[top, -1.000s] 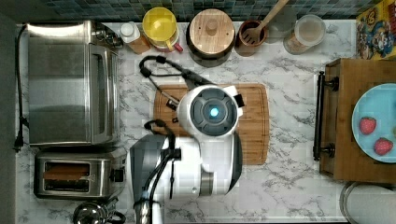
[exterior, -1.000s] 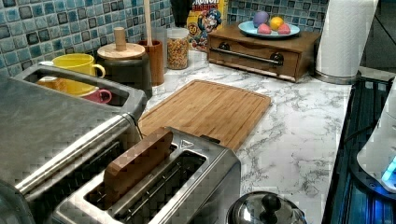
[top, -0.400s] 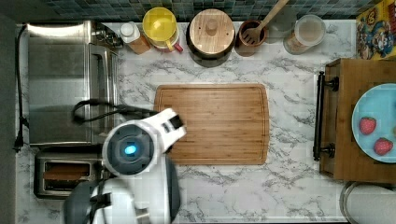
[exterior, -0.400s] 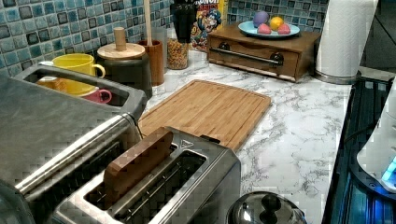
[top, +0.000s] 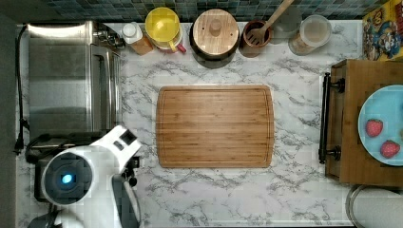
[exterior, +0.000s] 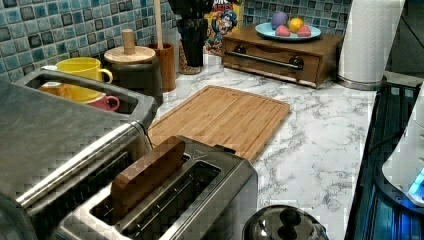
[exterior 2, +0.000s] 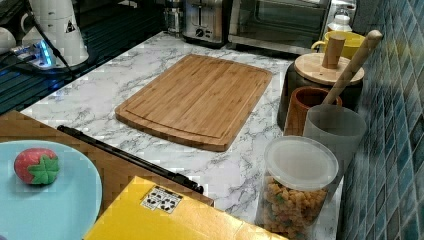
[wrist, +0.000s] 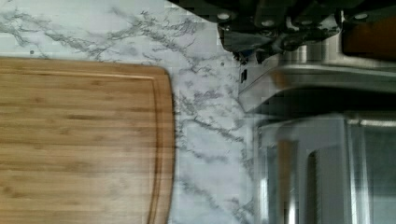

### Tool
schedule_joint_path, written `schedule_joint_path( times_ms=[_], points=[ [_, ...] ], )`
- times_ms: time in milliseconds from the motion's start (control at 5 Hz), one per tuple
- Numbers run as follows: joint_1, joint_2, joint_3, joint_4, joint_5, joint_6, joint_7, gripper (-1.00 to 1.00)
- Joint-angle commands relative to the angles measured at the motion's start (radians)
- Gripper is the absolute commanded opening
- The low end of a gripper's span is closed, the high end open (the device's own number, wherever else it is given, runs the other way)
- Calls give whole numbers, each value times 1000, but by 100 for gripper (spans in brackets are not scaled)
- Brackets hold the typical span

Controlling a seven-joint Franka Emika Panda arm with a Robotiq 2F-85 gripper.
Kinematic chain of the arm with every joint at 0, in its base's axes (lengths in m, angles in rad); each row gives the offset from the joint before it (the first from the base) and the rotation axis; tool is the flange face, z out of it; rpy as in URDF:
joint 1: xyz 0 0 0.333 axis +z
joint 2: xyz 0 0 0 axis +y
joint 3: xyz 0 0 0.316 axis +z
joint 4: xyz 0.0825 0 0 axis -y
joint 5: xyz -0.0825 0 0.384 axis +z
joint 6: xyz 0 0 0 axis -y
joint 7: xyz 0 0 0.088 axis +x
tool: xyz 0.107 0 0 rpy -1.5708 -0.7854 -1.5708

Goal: Turn on the toaster.

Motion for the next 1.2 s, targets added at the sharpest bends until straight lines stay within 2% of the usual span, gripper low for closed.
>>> schedule_joint_path(
  times_ms=[200,400,1200],
  points=[
    [44,-5,5,-129,50,-7,-27,-100],
    [51,10,11,-156,72,6,-31,-100],
    [90,-118,-35,-303,347,239,-207,-100]
  ],
)
